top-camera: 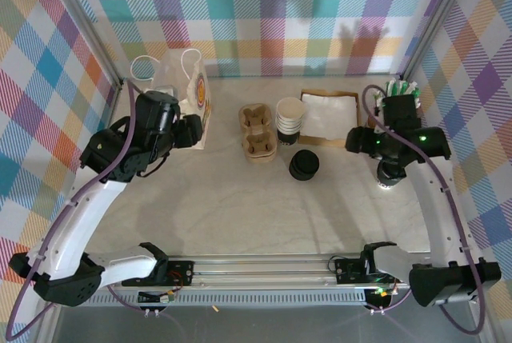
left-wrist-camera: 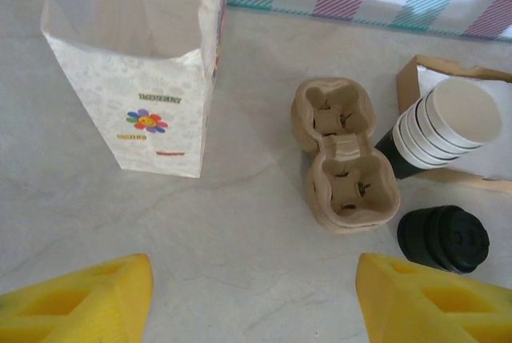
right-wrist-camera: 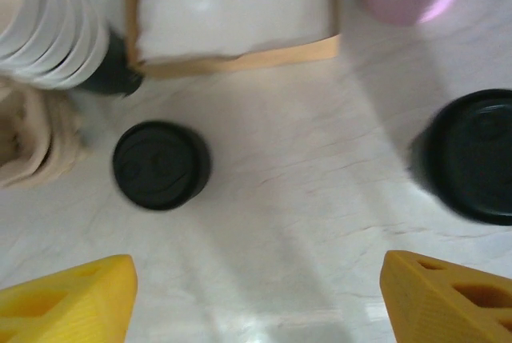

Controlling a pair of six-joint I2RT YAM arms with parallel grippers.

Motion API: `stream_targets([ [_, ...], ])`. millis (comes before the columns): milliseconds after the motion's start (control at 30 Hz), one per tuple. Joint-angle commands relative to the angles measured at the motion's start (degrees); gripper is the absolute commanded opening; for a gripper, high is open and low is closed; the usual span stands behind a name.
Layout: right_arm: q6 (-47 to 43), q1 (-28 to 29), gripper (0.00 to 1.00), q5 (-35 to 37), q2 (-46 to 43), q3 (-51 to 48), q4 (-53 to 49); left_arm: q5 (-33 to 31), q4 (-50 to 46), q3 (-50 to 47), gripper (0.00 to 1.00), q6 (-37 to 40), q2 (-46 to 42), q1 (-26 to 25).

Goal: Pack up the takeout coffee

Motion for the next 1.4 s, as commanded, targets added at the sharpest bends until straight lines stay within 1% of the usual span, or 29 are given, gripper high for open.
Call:
stream_targets([
  [0,6.1,6.1,0.77,0.3,0.1,0.6,-2.6,0.5,-1.7,-0.9,0.67,-2.4,-2.1,0.5],
  [167,8.8,16.5,0.76,2.4,4.2,-0.1,-1.9,-0.2,-3.7,-1.0,0.67,-2.2,-3.2,0.5],
  [267,9.2,21.5,0.77,2.9,7.5,1.9,-1.2,-4.4,-6.2,1.6,0.68,-0.2,-2.6,0.6],
  [367,8.8,25.6,0.77,3.3,11.0,5.3,-0.8,-7.9,-9.1,7.8,0.68,2.9,0.8,1.8],
  [467,7.9,28.2,0.77,3.0,15.3,9.4,-1.0,-8.6,-10.9,14.4,0.68,5.5,5.4,4.0],
  [567,6.4,30.3,0.76,2.8,19.1,12.9,-0.4,-7.7,-10.8,18.8,0.68,7.2,9.1,6.5],
  [700,4.8,32.3,0.73,3.4,24.5,18.3,0.7,-5.8,-9.9,22.3,0.67,6.0,12.1,9.6],
  [767,3.7,33.7,0.70,5.0,27.2,20.6,2.0,-4.2,-7.5,20.5,0.67,5.1,11.6,9.7],
  [833,3.0,34.6,0.67,6.8,30.1,23.0,3.1,-1.7,-4.0,16.1,0.67,4.3,9.4,9.7],
  [900,2.1,35.4,0.63,8.6,33.4,25.4,5.0,0.8,-0.4,10.2,0.67,3.4,5.7,9.7],
  [1000,1.1,35.6,0.59,10.4,37.5,26.9,8.8,1.5,2.1,2.8,0.67,1.5,-0.1,9.7],
  [1167,-0.8,35.6,0.53,11.5,44.8,31.2,11.8,-0.3,0.0,-4.8,0.67,-0.5,-7.7,9.7],
  [1367,-2.5,35.6,0.49,13.6,53.2,37.3,13.2,-1.5,-2.6,-11.1,0.67,-1.8,-13.7,9.7],
])
